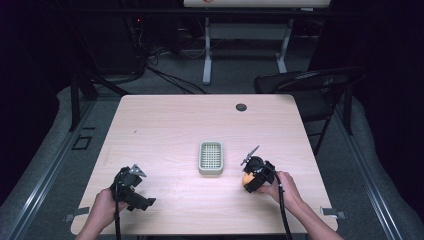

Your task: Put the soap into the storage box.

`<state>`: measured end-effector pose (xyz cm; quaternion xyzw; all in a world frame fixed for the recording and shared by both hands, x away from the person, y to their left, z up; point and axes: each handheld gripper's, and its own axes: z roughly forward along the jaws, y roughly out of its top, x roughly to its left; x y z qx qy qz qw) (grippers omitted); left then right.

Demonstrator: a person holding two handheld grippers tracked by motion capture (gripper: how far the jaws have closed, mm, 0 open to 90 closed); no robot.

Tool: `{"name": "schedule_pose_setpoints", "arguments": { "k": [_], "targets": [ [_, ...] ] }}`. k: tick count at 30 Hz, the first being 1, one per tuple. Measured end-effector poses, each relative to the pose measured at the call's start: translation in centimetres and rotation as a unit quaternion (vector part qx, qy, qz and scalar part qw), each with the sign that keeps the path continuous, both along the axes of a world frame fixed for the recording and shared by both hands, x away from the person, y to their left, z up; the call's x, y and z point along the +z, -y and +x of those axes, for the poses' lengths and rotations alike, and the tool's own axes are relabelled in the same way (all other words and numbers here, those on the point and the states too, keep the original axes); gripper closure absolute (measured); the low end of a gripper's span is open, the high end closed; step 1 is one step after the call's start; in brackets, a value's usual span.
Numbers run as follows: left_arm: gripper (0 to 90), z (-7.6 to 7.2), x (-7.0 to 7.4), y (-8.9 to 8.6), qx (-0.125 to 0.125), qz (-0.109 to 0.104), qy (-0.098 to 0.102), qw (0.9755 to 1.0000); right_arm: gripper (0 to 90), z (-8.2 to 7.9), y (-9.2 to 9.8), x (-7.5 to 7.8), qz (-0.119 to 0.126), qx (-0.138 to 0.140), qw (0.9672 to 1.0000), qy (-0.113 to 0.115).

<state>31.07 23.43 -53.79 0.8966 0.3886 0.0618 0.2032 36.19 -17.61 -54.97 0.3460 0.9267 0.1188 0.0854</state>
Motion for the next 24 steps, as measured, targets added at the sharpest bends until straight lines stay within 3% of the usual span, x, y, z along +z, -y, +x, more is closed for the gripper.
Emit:
{"name": "schedule_pose_setpoints", "arguments": {
  "k": [16, 19, 24],
  "targets": [
    [0.1, 0.0, 0.0, 0.0, -0.001, -0.001, 0.000, 1.0000, 26.3, -0.2, -0.1, 0.7, 0.007, 0.004, 0.9999, 0.007],
    [0.1, 0.0, 0.0, 0.0, 0.000, -0.001, 0.000, 1.0000, 26.3, -0.2, -0.1, 0.9, 0.019, 0.001, 0.9998, 0.012],
    [0.1, 0.0, 0.0, 0.0, -0.001, 0.000, -0.001, 1.0000, 26.3, -0.2, -0.2, 1.3, 0.008, 0.005, 0.9999, 0.013]
  ]
}}
